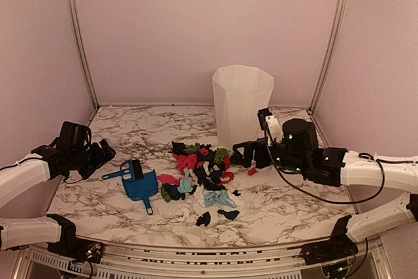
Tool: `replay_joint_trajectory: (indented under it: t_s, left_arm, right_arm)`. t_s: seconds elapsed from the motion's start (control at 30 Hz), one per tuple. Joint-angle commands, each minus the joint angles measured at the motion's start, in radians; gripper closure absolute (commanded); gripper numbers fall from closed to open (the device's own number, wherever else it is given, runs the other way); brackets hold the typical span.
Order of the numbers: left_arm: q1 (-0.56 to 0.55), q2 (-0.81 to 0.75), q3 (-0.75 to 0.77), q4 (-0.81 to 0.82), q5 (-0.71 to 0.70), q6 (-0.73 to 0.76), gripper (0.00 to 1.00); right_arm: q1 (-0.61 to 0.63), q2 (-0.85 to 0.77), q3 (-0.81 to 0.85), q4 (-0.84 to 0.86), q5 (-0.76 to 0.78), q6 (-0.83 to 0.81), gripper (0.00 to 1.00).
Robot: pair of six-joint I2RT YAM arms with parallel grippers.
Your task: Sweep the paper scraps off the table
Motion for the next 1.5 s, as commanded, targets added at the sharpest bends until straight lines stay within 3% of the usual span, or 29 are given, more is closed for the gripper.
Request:
replay_joint_trajectory:
  t_s: [0.0, 0.17, 0.43, 0.67, 1.13, 1.3, 1.47]
  left_arm:
    - [0.005, -0.003, -0.041, -0.018, 0.024, -0.088, 0.01]
    - [0.012, -0.018, -0.029, -0.016, 0.006, -0.096, 0.01]
    - [0.043, -0.004, -0.005, 0.002, 0.010, -0.089, 0.01]
    - [0.058, -0.015, 0.011, 0.009, 0.013, -0.067, 0.01]
    - [0.062, 0.015, 0.026, 0.047, 0.015, -0.040, 0.01]
    - [0.063, 0.052, 0.029, 0.069, 0.029, -0.041, 0.01]
    - [0.064, 0.080, 0.038, 0.084, 0.033, -0.043, 0.01]
  right_arm:
    - [0.214, 0.221, 0.174, -0.082, 0.008, 0.116, 0.00]
    - [0.384, 0.532, 0.475, -0.216, 0.013, 0.141, 0.02]
    - [0.451, 0.911, 0.908, -0.381, -0.071, 0.189, 0.15]
    - [0.481, 1.167, 1.177, -0.507, -0.077, 0.220, 0.25]
    - [0.496, 1.394, 1.460, -0.706, -0.056, 0.226, 0.41]
    - [0.497, 1.405, 1.467, -0.740, -0.025, 0.225, 0.54]
    - [0.493, 1.357, 1.437, -0.745, 0.020, 0.205, 0.78]
